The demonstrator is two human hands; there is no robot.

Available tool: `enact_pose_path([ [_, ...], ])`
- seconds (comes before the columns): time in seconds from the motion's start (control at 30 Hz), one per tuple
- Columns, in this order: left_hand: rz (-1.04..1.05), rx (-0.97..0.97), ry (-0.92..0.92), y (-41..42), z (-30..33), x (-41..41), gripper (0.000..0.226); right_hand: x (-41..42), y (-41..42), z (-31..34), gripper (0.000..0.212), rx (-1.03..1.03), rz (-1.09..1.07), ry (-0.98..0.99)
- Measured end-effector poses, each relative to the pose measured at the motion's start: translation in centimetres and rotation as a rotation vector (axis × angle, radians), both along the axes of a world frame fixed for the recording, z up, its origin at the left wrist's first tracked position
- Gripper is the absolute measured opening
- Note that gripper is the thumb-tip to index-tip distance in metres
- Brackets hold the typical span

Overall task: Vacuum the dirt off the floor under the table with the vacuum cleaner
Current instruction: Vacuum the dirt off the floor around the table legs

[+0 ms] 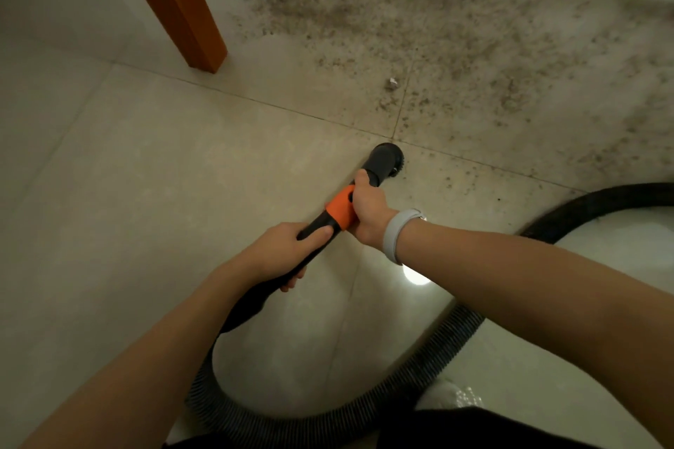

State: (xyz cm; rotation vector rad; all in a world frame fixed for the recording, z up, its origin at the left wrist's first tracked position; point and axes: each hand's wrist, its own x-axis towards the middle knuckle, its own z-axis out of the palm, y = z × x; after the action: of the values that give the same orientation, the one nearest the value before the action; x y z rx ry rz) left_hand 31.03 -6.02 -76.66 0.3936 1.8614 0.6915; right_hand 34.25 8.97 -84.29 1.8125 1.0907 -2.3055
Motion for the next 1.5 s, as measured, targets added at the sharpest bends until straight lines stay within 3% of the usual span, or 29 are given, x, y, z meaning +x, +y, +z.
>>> enact_pose_path([
  [0.23, 0.115, 0.015, 0.091, 1.6, 0.2, -1.3, 0.036, -3.8, 1.6, 0.8, 0.036, -0.025, 0.053, 0.071],
  [0.53, 0.249, -0.020, 0.248, -2.0, -1.0, -2.3, 0.031, -9.1, -1.0, 0.4, 0.036, -0.066, 0.273, 0.103],
  [0.77, 0.229, -0.168, 0.510, -2.5, -1.5, -4.0, 0.038, -14.1, -1.5, 0.8, 0.036, 0.055, 0.376, 0.112],
  [1.2, 0.083, -0.109, 0.423, -0.5, -1.0, -5.8, 0.035, -12.4, 0.9, 1.0, 0.039, -0.005, 0.120, 0.096],
  [1.4, -0.008, -0.099, 0.428, 0.3, -1.0, -4.7, 0.030, -9.5, 1.7, 0.9, 0.022, -0.021, 0.033, 0.102],
  [1.5, -0.072, -0.085, 0.426, 0.9, -0.8, -4.1, 0.031, -8.2, 2.0, 1.1, 0.039, 0.003, 0.000, 0.085],
])
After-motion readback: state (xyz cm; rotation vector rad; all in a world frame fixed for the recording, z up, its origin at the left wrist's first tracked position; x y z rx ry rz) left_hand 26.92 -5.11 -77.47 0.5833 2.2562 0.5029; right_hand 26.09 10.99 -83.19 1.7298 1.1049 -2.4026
